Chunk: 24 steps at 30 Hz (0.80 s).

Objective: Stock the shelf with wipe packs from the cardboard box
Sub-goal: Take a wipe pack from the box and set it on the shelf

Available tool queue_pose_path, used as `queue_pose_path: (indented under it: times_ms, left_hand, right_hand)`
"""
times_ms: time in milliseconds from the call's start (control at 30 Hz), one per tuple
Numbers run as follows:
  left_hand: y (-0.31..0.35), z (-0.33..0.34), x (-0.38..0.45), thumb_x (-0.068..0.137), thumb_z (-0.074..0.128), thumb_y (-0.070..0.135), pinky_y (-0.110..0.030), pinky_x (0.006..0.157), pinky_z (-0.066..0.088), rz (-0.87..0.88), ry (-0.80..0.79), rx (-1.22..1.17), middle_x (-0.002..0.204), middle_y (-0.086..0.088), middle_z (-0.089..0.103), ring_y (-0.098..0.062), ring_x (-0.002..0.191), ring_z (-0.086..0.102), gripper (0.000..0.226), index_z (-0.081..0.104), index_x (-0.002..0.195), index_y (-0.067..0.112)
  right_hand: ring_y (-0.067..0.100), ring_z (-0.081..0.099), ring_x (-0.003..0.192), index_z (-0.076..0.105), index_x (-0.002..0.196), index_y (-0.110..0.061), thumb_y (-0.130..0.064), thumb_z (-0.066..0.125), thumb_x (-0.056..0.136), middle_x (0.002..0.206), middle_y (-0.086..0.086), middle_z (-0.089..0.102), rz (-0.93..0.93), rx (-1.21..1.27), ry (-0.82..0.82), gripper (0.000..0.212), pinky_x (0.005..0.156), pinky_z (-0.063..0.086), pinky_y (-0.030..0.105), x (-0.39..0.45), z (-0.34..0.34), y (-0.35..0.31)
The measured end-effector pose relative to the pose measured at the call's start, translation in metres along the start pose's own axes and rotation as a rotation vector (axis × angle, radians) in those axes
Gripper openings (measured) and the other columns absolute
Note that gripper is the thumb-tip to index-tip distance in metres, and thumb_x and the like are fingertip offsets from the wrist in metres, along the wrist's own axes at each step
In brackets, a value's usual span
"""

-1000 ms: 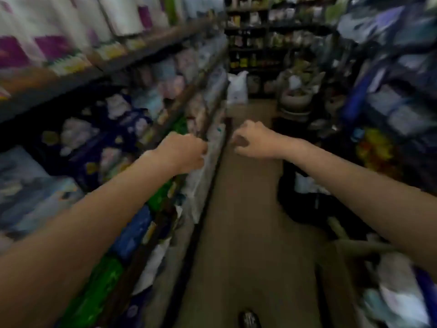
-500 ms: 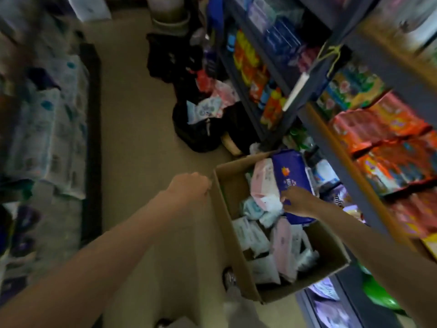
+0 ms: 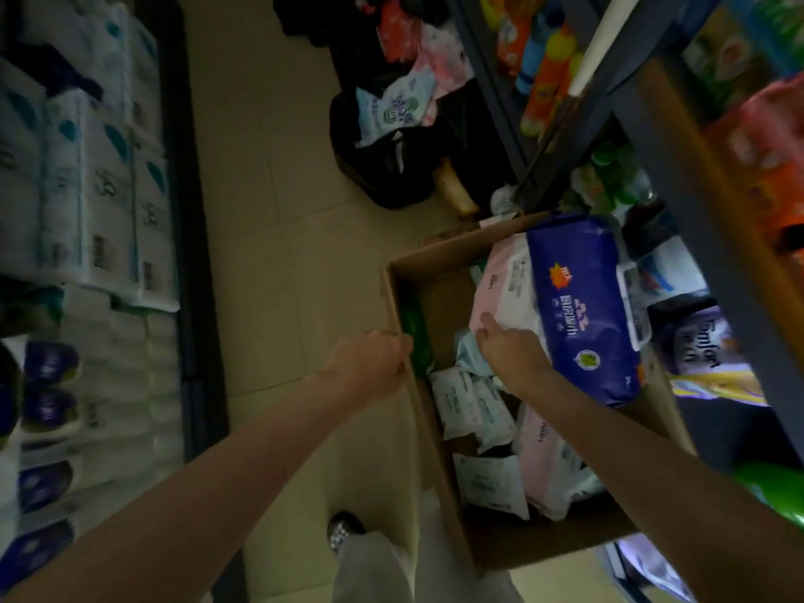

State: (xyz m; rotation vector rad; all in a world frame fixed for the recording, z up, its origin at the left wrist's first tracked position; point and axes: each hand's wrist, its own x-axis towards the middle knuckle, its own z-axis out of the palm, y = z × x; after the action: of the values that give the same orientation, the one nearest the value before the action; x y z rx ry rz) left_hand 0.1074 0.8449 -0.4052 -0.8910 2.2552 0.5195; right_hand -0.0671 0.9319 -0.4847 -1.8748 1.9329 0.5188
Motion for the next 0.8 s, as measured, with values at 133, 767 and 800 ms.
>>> queue_pose_path:
  times_ms: [133,767,800]
  left_hand:
    - [-0.005,-0.004,0.0,0.093,0.037,0.017,-0.04,0.088,0.052,-0.025,0.003,0.012,0.122,-0.007,0.059,-0.026,0.106,0.061,0.038,0.047,0.129,0.017]
    - [-0.167,-0.079,-0.222,0.05,0.082,0.048,-0.036,0.105,0.04,0.0,0.757,-0.542,0.145,0.016,0.031,-0.007,0.131,0.037,0.131,-0.004,0.148,0.031]
    - [-0.177,-0.078,-0.245,0.05,0.08,0.052,-0.038,0.108,0.037,-0.012,0.85,-0.568,0.148,0.016,0.027,-0.007,0.134,0.033,0.131,-0.004,0.148,0.031]
  right_hand:
    - [0.029,0.061,0.101,0.053,0.118,-0.005,-0.002,0.046,0.091,0.122,0.01,0.05,0.055,0.06,0.038,0.028,0.08,0.047,0.035,0.007,-0.009,0.008]
    - [0.019,0.048,0.071,0.057,0.078,-0.009,-0.013,0.059,0.085,0.08,-0.003,0.044,-0.766,0.9,0.454,0.009,0.067,0.037,0.03,-0.089,-0.374,-0.18]
    - [0.016,0.048,0.067,0.057,0.077,-0.008,-0.012,0.059,0.084,0.078,-0.002,0.044,-0.811,0.911,0.47,0.008,0.064,0.037,0.026,-0.098,-0.393,-0.203]
